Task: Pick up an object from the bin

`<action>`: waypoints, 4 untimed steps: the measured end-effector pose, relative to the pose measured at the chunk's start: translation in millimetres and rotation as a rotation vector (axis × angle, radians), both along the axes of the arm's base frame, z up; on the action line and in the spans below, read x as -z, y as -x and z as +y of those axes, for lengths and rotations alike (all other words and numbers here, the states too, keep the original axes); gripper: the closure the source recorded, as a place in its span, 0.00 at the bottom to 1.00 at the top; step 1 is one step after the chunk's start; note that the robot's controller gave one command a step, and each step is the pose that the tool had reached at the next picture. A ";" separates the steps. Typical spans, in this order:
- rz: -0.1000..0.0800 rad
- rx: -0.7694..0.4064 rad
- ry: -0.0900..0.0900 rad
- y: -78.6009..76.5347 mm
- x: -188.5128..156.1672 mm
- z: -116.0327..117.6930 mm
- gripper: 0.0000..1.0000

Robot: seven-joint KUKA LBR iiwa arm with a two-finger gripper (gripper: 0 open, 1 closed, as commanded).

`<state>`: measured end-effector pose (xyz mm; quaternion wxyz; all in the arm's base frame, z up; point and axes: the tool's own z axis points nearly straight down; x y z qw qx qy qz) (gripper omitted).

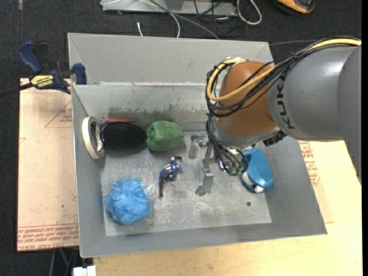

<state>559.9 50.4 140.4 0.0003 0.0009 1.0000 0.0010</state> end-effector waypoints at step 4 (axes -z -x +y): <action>-0.001 -0.012 -0.006 61.4 69.6 109.3 0.00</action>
Offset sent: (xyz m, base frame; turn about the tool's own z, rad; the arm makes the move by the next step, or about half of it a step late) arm -0.0164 0.0880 -0.0083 0.1284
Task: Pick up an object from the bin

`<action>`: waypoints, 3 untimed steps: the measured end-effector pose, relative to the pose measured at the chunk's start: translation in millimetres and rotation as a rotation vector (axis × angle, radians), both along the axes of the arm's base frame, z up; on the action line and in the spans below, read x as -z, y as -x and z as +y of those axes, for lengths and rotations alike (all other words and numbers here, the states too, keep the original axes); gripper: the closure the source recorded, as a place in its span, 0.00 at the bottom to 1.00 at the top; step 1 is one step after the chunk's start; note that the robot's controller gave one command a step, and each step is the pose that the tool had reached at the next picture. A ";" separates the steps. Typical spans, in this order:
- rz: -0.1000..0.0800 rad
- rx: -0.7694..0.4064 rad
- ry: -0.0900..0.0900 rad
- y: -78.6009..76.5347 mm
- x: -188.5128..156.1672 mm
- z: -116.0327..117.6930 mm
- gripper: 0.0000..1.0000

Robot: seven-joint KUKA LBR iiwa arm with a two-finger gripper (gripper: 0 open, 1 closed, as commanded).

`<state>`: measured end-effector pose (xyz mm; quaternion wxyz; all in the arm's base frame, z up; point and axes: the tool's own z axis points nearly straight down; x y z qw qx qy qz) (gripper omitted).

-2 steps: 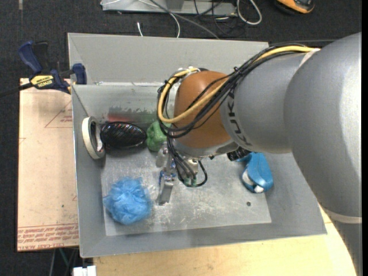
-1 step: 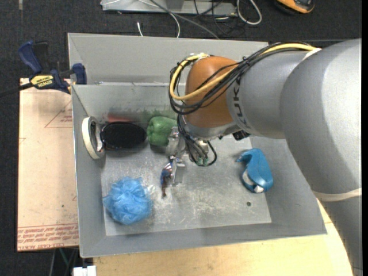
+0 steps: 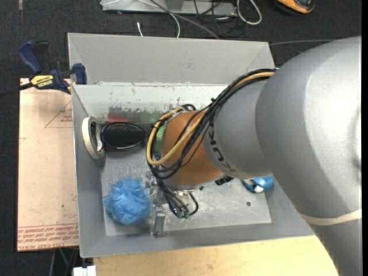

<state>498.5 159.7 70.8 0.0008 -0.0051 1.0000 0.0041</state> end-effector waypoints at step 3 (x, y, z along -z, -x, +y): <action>-0.014 -0.086 0.007 9.4 -5.2 10.9 0.00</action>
Offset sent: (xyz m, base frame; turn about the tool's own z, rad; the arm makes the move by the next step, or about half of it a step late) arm 0.0000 0.0000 0.0000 0.0000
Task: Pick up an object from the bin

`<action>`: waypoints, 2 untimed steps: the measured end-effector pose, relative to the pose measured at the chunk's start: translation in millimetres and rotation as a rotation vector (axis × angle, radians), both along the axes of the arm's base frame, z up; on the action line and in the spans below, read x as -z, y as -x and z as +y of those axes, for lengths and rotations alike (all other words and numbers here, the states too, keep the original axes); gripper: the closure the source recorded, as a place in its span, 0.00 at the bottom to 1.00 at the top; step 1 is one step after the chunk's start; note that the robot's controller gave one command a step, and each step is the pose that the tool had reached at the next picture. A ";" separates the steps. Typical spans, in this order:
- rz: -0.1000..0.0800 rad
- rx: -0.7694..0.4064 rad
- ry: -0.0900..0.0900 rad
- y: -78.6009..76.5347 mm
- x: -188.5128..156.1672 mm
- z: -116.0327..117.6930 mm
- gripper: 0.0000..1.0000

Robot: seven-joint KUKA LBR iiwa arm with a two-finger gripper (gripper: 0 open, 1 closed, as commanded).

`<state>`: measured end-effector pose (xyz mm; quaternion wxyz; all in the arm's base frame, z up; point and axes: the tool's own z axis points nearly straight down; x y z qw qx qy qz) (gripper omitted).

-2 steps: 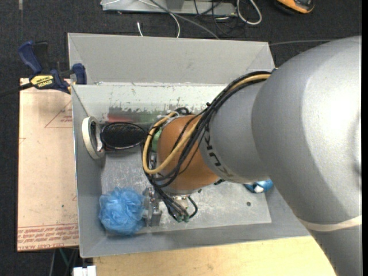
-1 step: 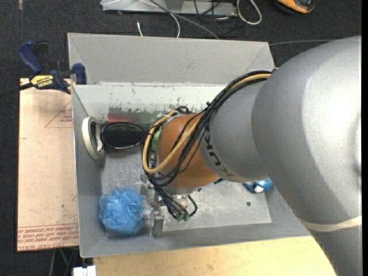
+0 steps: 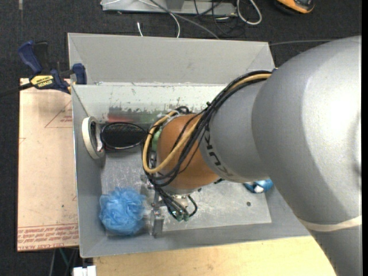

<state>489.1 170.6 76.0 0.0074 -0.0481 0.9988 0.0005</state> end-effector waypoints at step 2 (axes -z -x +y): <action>0.007 -0.001 0.002 1.9 1.0 -0.2 1.00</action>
Offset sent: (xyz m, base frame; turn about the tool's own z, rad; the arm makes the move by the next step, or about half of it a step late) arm 0.0000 0.0000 0.0000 0.0000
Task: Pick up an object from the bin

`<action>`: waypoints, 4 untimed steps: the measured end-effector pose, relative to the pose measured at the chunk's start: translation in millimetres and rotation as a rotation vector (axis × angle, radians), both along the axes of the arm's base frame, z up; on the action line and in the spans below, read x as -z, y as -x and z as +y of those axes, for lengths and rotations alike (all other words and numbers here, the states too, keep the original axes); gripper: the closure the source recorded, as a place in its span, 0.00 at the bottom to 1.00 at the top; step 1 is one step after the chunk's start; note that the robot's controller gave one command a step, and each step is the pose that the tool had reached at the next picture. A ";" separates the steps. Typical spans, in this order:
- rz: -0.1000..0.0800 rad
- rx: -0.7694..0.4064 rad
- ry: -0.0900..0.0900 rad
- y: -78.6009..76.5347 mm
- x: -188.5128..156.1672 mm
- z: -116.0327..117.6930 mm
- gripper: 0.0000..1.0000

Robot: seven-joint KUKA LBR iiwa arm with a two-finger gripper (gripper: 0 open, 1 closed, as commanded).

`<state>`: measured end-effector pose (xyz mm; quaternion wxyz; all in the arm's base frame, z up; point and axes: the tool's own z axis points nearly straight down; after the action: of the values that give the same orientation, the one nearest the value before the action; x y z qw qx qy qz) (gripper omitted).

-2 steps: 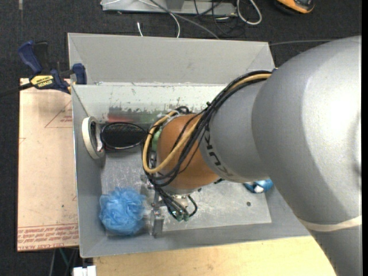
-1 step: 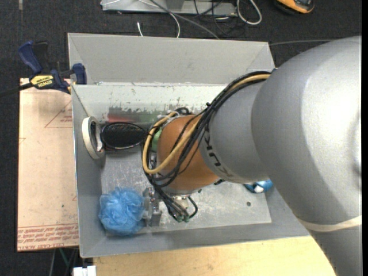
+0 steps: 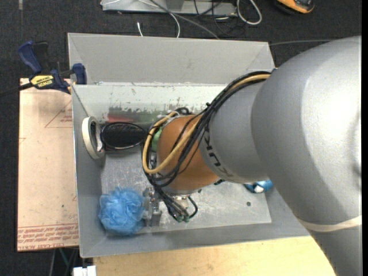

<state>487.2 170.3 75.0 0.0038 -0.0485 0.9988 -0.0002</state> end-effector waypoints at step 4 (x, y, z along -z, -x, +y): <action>-0.007 -0.029 -0.002 -4.1 -0.1 49.1 0.00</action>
Offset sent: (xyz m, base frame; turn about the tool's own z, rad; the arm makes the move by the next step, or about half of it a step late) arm 0.0022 0.0491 -0.0003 -0.0289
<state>491.3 219.5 75.1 0.0075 -0.0632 0.9980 0.0005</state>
